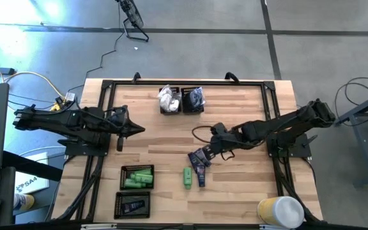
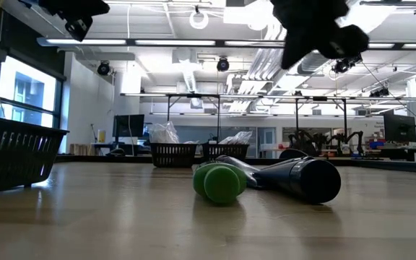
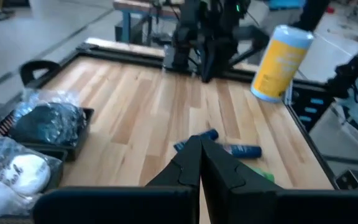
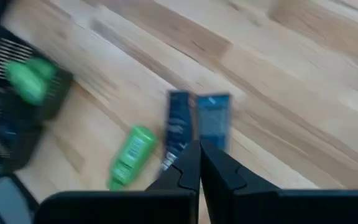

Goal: Pick & Place Travel size toiletries
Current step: Put the dark blue shave cream into the bottom left basket

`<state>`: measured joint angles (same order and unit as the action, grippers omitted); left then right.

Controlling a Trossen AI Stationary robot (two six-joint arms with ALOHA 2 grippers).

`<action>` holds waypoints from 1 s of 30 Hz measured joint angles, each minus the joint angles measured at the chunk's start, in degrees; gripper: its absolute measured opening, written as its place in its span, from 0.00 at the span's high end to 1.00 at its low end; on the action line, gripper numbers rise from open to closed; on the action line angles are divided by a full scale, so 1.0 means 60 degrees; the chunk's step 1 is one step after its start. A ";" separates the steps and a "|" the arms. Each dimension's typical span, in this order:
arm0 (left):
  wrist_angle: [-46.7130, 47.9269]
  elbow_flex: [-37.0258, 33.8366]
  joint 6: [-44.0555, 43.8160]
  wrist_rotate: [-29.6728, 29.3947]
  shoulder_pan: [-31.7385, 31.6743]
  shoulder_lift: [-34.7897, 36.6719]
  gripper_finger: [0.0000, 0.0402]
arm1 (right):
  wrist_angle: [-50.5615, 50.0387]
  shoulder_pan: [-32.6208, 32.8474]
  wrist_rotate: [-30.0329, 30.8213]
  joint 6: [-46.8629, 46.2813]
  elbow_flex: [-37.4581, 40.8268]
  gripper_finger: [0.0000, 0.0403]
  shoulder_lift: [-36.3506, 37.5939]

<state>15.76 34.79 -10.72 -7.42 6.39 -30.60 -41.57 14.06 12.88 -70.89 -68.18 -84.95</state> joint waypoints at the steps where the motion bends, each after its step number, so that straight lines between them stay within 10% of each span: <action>1: -0.0021 0.0002 -0.0004 -0.0063 0.0000 0.0002 1.00 | -0.0254 0.0036 -0.0062 -0.0143 0.0000 1.00 0.0000; 30: 0.0406 0.0002 -0.0441 -0.0105 0.0000 -0.0004 1.00 | 0.1050 -0.0245 -0.0687 0.2727 -0.0004 0.98 -0.0605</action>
<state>18.20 34.81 -13.37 -8.05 6.39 -30.63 -35.26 12.59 8.75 -54.53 -68.20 -88.58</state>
